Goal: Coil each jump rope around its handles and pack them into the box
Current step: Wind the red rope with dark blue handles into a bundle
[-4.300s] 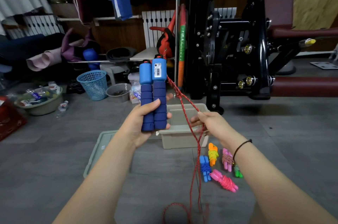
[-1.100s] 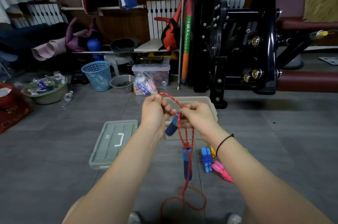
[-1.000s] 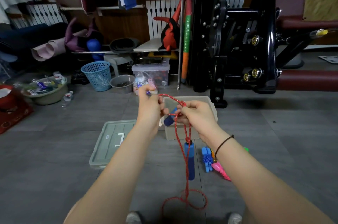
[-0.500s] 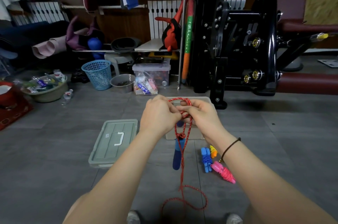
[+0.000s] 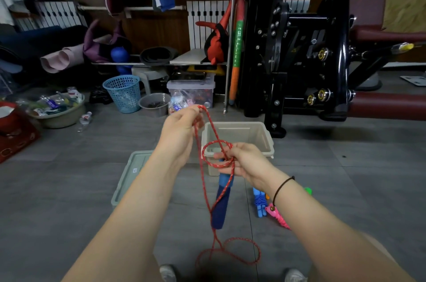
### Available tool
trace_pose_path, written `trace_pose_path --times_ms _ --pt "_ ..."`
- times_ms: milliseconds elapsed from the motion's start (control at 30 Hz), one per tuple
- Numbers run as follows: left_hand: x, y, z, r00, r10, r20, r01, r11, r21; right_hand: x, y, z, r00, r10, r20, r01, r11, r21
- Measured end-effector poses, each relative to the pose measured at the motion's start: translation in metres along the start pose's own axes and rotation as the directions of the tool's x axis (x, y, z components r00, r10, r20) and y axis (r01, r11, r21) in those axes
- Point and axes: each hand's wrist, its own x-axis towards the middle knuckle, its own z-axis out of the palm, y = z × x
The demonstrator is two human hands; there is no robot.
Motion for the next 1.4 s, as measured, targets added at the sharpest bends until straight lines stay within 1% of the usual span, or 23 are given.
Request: trace_pose_path --times_ms 67,100,167,233,300,400,467,500,633,767,867,933,1000,1067,1133,1200,1267,1300,1333,1367,1400 --pt "0.001 0.006 -0.002 0.998 -0.063 -0.007 0.061 0.979 -0.193 0.001 -0.003 0.001 1.0 -0.012 0.002 0.012 1.0 0.026" --pt "0.002 0.008 -0.003 0.995 -0.101 0.007 0.099 0.964 -0.246 0.001 -0.003 0.001 1.0 -0.018 0.01 0.017 0.999 0.03" --pt "0.002 0.008 -0.006 0.984 -0.161 0.08 0.176 0.952 -0.251 0.0 -0.003 0.003 0.999 -0.022 0.032 0.021 0.999 0.03" --pt "0.002 0.006 -0.008 0.965 -0.199 0.169 0.24 0.933 -0.267 -0.002 -0.002 0.009 0.998 -0.03 0.05 0.027 0.997 0.066" --pt "0.0 0.006 -0.007 0.95 -0.209 0.231 0.286 0.881 -0.376 -0.002 0.001 0.017 0.997 -0.053 0.051 0.045 0.99 0.131" --pt "0.0 0.008 -0.006 0.952 -0.198 0.235 0.297 0.787 -0.541 -0.002 0.004 0.024 0.996 -0.094 -0.008 0.093 0.965 0.244" --pt "0.001 0.011 -0.005 0.959 -0.193 0.209 0.282 0.748 -0.601 -0.001 0.004 0.024 0.997 -0.07 -0.04 0.08 0.944 0.32" --pt "0.001 0.013 -0.005 0.961 -0.189 0.202 0.276 0.723 -0.634 -0.001 0.003 0.023 0.998 -0.04 -0.039 0.051 0.934 0.354" --pt "0.004 0.018 -0.009 0.969 -0.144 0.199 0.245 0.62 -0.745 -0.002 0.006 0.024 0.989 0.107 0.098 -0.141 0.874 0.465" --pt "0.005 0.021 -0.012 0.975 -0.093 0.2 0.216 0.592 -0.776 0.001 0.026 0.036 0.958 0.191 0.213 -0.262 0.884 0.388" --pt "0.004 0.025 -0.014 0.976 -0.074 0.205 0.213 0.539 -0.815 -0.001 0.041 0.047 0.919 0.244 0.308 -0.347 0.874 0.342" --pt "0.002 0.027 -0.014 0.97 -0.061 0.233 0.233 0.49 -0.84 0.0 0.048 0.054 0.887 0.247 0.389 -0.383 0.866 0.322" --pt "0.0 0.028 -0.015 0.958 -0.034 0.286 0.272 0.436 -0.858 -0.001 0.051 0.06 0.859 0.242 0.452 -0.416 0.844 0.34" --pt "-0.002 0.029 -0.015 0.942 -0.011 0.335 0.311 0.407 -0.859 -0.004 0.049 0.064 0.843 0.229 0.487 -0.462 0.773 0.435" --pt "-0.004 0.03 -0.015 0.933 0.003 0.359 0.329 0.389 -0.86 -0.008 0.042 0.067 0.831 0.17 0.53 -0.487 0.683 0.544" --pt "-0.005 0.03 -0.016 0.935 0.01 0.356 0.326 0.375 -0.868 -0.01 0.036 0.07 0.851 0.099 0.516 -0.445 0.659 0.607" --pt "-0.002 0.031 -0.019 0.949 0.005 0.314 0.288 0.386 -0.876 -0.006 0.032 0.072 0.903 0.048 0.427 -0.339 0.69 0.64" --pt "0.001 0.032 -0.023 0.961 -0.006 0.277 0.252 0.437 -0.864 -0.002 0.032 0.071 0.932 0.025 0.361 -0.269 0.714 0.647" --pt "0.003 0.035 -0.027 0.975 -0.02 0.221 0.195 0.552 -0.811 0.002 0.03 0.071 0.958 -0.006 0.287 -0.191 0.732 0.654" --pt "0.007 0.036 -0.033 0.989 -0.028 0.147 0.124 0.708 -0.696 0.007 0.028 0.068 0.98 -0.027 0.2 -0.112 0.753 0.649" --pt "0.009 0.038 -0.038 0.997 -0.011 0.083 0.052 0.85 -0.524 0.011 0.025 0.065 0.991 -0.051 0.12 -0.04 0.759 0.65"
